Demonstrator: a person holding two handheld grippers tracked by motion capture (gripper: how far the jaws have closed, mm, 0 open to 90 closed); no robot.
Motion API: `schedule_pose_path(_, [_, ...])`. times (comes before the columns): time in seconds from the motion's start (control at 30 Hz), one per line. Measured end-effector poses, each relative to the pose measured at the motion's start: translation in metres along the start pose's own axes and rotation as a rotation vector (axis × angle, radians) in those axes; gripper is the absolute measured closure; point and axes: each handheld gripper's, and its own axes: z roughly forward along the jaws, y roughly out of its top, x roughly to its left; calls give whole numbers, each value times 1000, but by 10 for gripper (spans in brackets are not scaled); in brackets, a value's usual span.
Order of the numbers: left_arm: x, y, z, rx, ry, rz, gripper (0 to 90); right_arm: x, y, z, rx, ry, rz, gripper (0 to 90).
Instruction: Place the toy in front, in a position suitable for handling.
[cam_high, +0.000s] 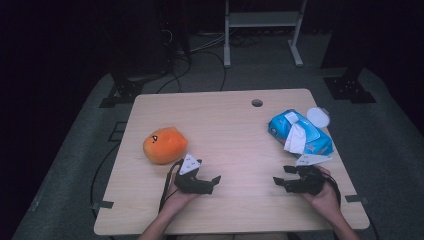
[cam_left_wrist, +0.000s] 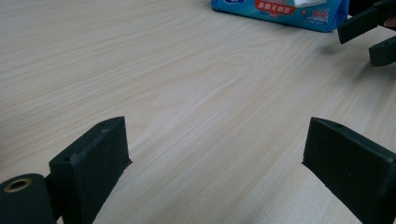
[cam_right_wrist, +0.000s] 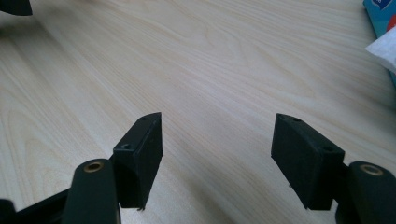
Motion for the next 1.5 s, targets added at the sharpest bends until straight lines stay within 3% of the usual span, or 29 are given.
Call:
schedule_pose_path(0.2, [0,4,-2,-2,-39,11,79,-3,-1,1,-1,3,13,326])
schedule_pose_path(0.4, [0,19,-11,-42,-76,34,87,0,0,0,-6,-1,15,326])
schedule_pose_path(0.5, [0,29,-19,-60,-66,71,87,2,0,-2,-5,-9,13,326])
schedule_pose_path(0.6, [7,38,-26,-84,-54,80,87,2,-1,-2,-8,-12,15,325])
schedule_pose_path(0.77, [27,53,-38,-122,-14,83,87,-2,-1,-3,-12,-18,27,324])
schedule_pose_path(0.87, [44,57,-45,-140,39,93,76,-4,-2,-5,-18,-23,41,325])
schedule_pose_path(1.07, [77,59,-62,-172,120,59,76,-3,-2,-4,-10,-24,32,325])
schedule_pose_path(1.1, [77,59,-62,-172,120,59,76,-3,-2,-4,-10,-24,32,325])
schedule_pose_path(1.17, [95,57,-69,-161,164,44,76,-3,-1,-4,-10,-24,25,325])
schedule_pose_path(1.27, [110,54,-72,-152,199,28,76,-2,-1,-4,-7,-24,24,325])
schedule_pose_path(1.5, [140,41,-74,-124,243,-35,76,0,-1,-2,2,-21,14,325])
